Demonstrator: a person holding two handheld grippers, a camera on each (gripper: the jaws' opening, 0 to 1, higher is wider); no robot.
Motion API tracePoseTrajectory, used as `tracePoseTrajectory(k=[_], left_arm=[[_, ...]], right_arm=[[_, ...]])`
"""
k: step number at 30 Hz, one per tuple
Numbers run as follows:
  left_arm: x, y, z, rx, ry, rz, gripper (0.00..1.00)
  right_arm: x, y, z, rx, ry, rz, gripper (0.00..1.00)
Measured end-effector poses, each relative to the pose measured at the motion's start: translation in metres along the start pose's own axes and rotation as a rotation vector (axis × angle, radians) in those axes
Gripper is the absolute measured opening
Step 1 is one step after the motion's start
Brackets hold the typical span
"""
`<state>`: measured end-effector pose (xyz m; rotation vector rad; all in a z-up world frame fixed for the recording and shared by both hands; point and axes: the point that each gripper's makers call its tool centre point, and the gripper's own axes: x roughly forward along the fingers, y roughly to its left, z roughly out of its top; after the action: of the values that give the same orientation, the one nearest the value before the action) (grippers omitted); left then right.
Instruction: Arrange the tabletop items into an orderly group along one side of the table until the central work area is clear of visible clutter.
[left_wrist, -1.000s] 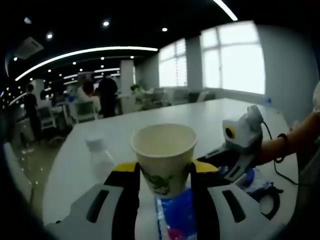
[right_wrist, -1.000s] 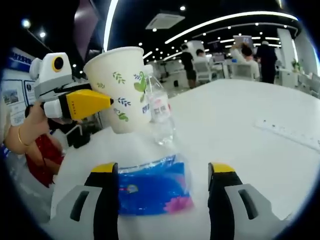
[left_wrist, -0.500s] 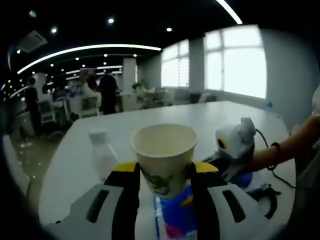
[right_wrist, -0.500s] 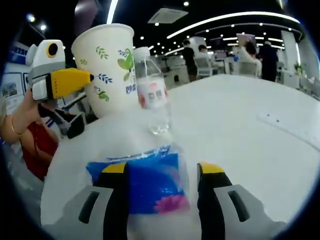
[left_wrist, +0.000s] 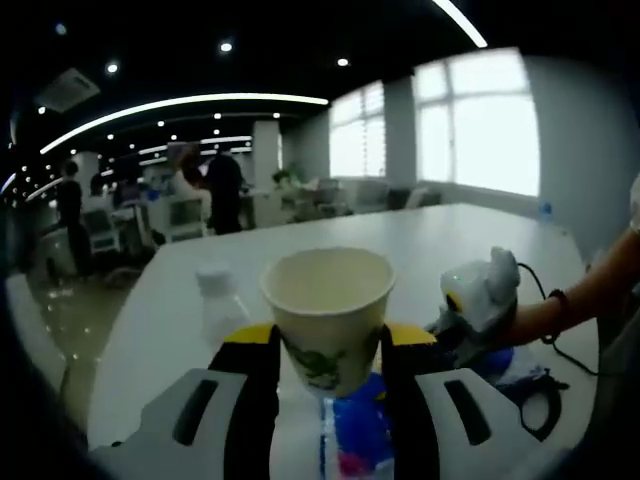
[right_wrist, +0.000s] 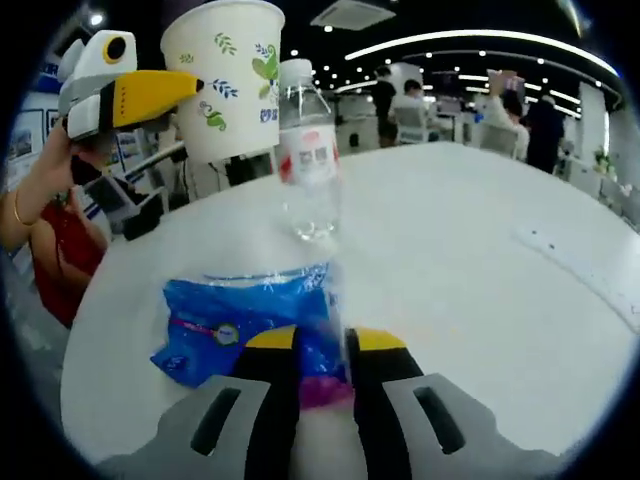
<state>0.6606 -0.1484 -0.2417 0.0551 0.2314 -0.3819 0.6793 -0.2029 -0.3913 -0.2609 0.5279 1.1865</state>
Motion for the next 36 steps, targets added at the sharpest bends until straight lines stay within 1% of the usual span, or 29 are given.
tracePoseTrajectory(k=[3, 4, 7, 9, 13, 17, 18, 19, 22, 24, 27, 29, 36], left_arm=[[0.0, 0.001, 0.003, -0.003, -0.008, 0.002, 0.37], [-0.001, 0.001, 0.003, 0.001, -0.008, 0.004, 0.37], [-0.001, 0.003, 0.004, 0.004, -0.01, 0.015, 0.37], [-0.002, 0.003, 0.005, 0.01, -0.01, 0.018, 0.37], [-0.002, 0.004, 0.008, 0.011, -0.017, 0.02, 0.37], [-0.002, 0.004, 0.011, 0.015, -0.021, 0.024, 0.37], [-0.002, 0.004, 0.012, 0.017, -0.023, 0.023, 0.37], [-0.001, 0.004, 0.013, 0.017, -0.025, 0.023, 0.37], [-0.001, 0.003, 0.014, 0.018, -0.028, 0.023, 0.37], [0.0, 0.002, 0.014, 0.022, -0.027, 0.023, 0.37], [0.001, 0.001, 0.015, 0.022, -0.027, 0.021, 0.37], [0.001, 0.001, 0.016, 0.024, -0.028, 0.022, 0.37], [0.005, -0.001, 0.017, 0.024, -0.027, 0.024, 0.37]], right_arm=[[0.001, 0.0, -0.001, -0.007, 0.006, -0.007, 0.15], [0.001, 0.0, -0.001, -0.027, 0.008, -0.013, 0.14], [0.0, 0.0, -0.001, 0.0, 0.01, -0.015, 0.07], [0.0, -0.001, -0.001, -0.006, 0.006, -0.021, 0.04], [0.0, 0.0, 0.0, -0.041, 0.013, -0.021, 0.02], [-0.002, 0.0, 0.002, -0.023, 0.002, -0.011, 0.01], [-0.003, 0.002, 0.004, -0.009, -0.005, -0.002, 0.01], [-0.004, 0.007, 0.008, 0.006, -0.032, 0.028, 0.01], [-0.012, 0.007, 0.012, -0.006, -0.041, 0.025, 0.01], [-0.019, 0.006, 0.018, 0.01, -0.059, 0.019, 0.01], [-0.028, 0.003, 0.023, 0.023, -0.078, 0.012, 0.01], [-0.038, -0.001, 0.025, 0.037, -0.095, -0.001, 0.01], [-0.068, -0.011, 0.024, 0.046, -0.11, -0.034, 0.01]])
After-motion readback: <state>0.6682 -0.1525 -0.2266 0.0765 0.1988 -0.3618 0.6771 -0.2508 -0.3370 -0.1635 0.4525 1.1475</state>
